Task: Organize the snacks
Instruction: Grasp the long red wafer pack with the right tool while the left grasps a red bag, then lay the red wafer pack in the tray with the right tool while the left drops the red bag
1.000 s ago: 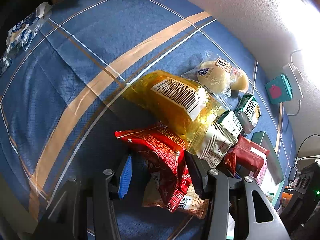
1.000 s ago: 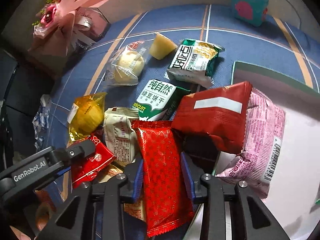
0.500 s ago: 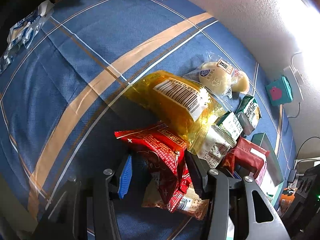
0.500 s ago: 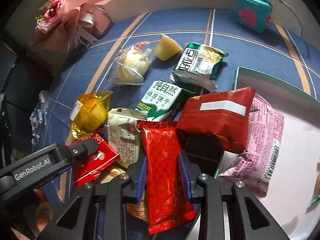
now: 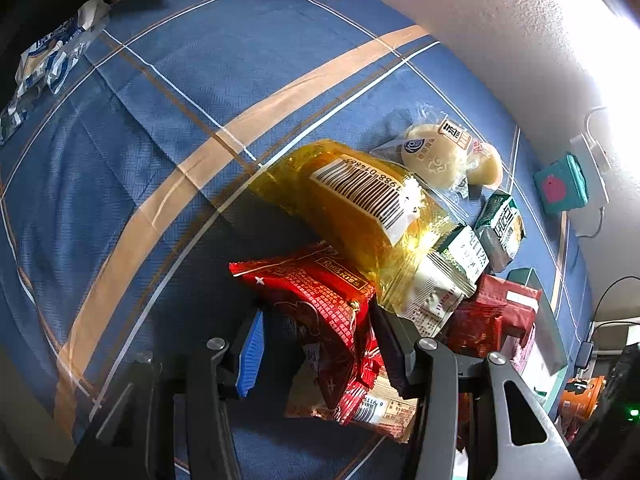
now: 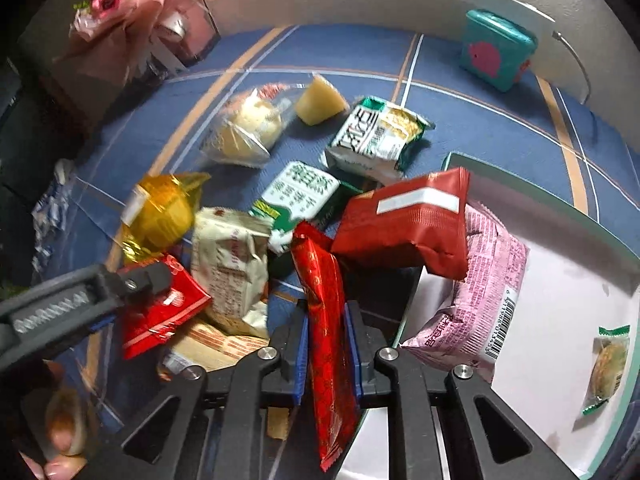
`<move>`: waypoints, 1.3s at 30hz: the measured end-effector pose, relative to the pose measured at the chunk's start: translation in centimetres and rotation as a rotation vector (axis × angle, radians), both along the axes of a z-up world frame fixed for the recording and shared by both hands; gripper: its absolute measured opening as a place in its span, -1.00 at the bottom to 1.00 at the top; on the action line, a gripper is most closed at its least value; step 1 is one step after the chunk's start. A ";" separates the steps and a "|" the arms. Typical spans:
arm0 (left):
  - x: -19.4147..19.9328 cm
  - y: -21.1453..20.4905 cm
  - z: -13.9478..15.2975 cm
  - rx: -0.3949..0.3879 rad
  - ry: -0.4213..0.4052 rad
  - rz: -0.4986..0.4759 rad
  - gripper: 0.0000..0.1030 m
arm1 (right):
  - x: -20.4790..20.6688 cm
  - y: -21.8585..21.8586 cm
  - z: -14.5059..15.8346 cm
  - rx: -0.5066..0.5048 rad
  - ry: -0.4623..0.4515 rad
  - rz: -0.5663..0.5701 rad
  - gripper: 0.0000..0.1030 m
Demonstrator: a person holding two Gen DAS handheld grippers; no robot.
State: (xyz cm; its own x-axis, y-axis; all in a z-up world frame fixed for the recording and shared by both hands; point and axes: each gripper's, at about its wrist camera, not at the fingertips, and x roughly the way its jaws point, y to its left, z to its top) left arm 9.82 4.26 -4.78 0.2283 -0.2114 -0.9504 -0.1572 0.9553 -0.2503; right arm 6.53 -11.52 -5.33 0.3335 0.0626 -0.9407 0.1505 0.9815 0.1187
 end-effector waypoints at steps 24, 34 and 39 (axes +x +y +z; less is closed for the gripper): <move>-1.9 0.0 6.7 -0.088 -0.205 -0.023 -0.17 | -3.5 -2.5 5.2 0.110 -0.137 -0.037 -0.76; -3.4 -3.7 8.1 -0.109 -0.251 -0.134 -0.17 | -6.0 -6.5 6.6 0.099 -0.161 -0.165 -0.76; -4.5 -6.7 8.4 -0.109 -0.262 -0.240 -0.17 | -8.3 -11.0 7.4 0.044 -0.158 -0.300 -0.76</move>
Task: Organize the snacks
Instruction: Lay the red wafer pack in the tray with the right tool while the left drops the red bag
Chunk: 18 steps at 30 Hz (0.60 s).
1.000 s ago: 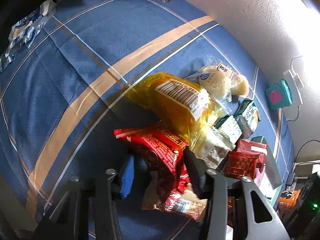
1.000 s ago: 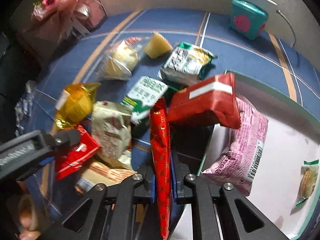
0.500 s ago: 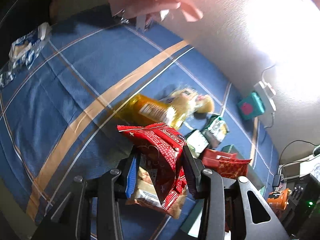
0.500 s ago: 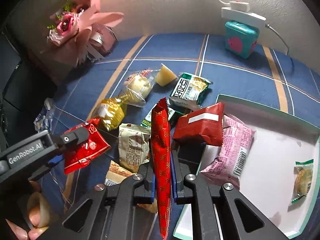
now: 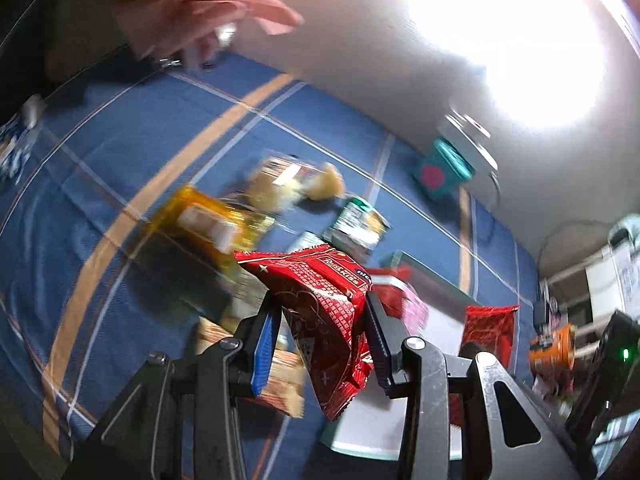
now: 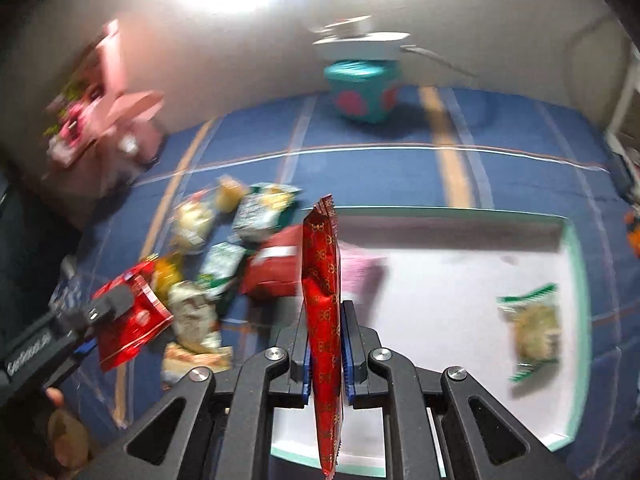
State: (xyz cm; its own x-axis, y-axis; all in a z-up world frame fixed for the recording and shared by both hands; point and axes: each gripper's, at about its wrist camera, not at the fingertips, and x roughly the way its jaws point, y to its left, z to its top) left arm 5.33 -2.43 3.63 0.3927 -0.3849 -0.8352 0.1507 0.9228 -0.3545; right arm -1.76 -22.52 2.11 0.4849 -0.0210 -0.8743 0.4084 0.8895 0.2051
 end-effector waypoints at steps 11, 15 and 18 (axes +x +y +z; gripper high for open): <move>-4.8 -9.1 -0.9 0.063 -0.017 -0.332 -0.17 | -4.8 -8.2 0.4 0.007 0.028 -0.240 -0.76; -6.5 -11.6 -2.4 0.112 0.005 -0.427 -0.17 | -5.1 -9.0 -0.1 0.018 0.037 -0.250 -0.76; -7.3 -12.9 -3.8 0.136 0.042 -0.486 -0.16 | -4.5 -8.7 -1.2 0.031 0.067 -0.227 -0.76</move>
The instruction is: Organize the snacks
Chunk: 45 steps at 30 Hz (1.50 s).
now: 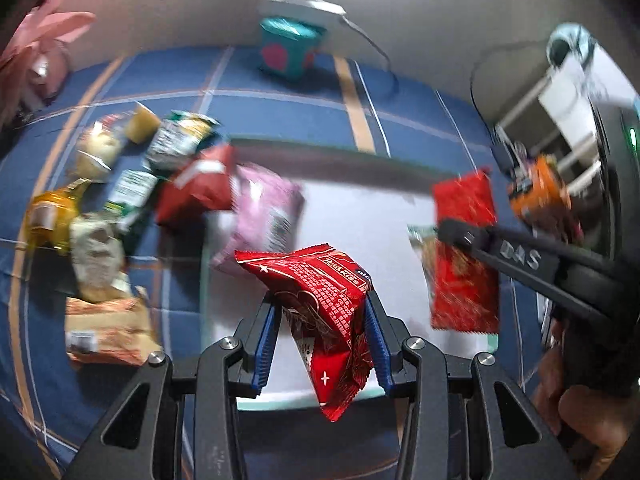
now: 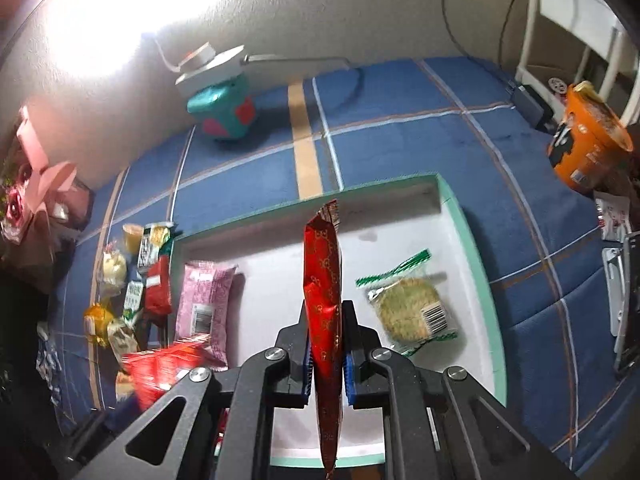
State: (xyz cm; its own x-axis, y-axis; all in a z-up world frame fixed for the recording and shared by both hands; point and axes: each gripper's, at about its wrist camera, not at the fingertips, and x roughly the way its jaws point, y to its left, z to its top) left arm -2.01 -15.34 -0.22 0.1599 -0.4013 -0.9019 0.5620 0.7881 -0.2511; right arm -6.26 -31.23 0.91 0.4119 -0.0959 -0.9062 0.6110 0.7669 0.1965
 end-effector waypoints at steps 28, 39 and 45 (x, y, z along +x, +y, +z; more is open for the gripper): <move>0.3 1.1 -0.2 0.030 0.018 0.035 0.53 | -0.4 -0.9 -3.3 0.012 0.141 -0.064 0.18; 3.7 4.5 -0.3 0.130 -0.082 0.228 0.91 | 0.3 -0.7 -4.1 -0.030 0.193 -0.037 0.63; 6.0 7.7 -0.2 0.167 -0.122 0.375 0.95 | 0.6 0.2 -4.0 -0.045 0.198 -0.020 0.71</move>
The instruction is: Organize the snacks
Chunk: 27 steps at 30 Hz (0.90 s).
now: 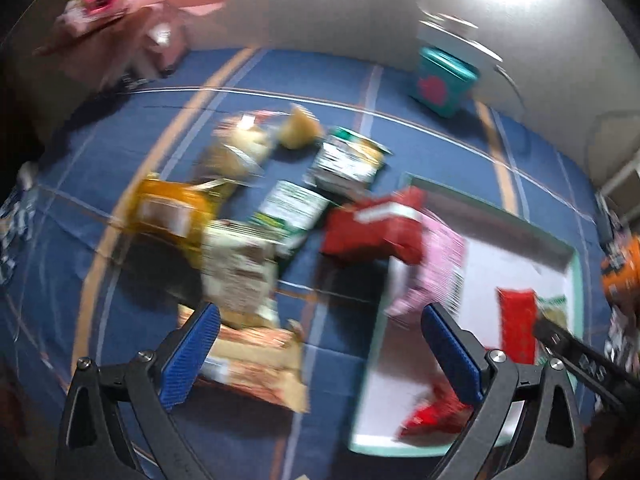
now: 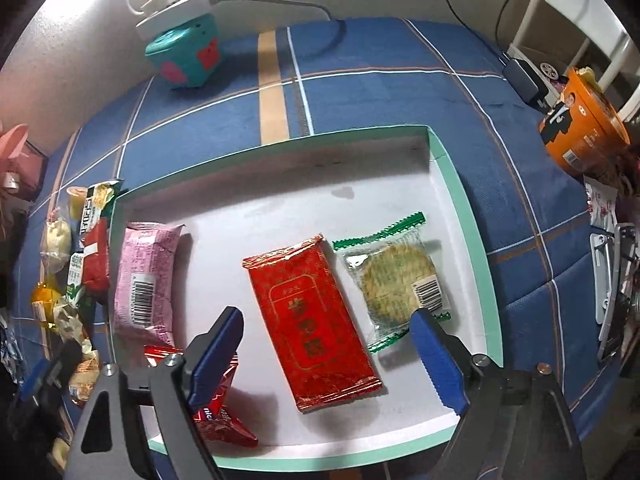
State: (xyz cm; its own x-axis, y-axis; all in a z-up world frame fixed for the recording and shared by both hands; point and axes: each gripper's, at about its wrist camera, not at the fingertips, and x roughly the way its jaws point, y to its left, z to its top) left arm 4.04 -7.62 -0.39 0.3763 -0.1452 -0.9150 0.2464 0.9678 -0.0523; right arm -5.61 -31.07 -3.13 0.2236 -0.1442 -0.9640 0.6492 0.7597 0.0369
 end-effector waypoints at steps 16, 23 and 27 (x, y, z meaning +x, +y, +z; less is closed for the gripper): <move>4.1 8.6 1.3 0.069 -0.098 0.198 0.96 | 2.3 5.2 1.7 -0.014 -0.062 0.130 1.00; 4.0 9.6 1.4 0.042 -0.087 0.191 0.96 | 3.9 10.2 2.5 0.039 -0.103 0.264 1.00; 3.9 10.1 0.6 0.021 -0.042 0.202 0.96 | 4.6 12.5 1.8 0.049 -0.076 0.311 1.00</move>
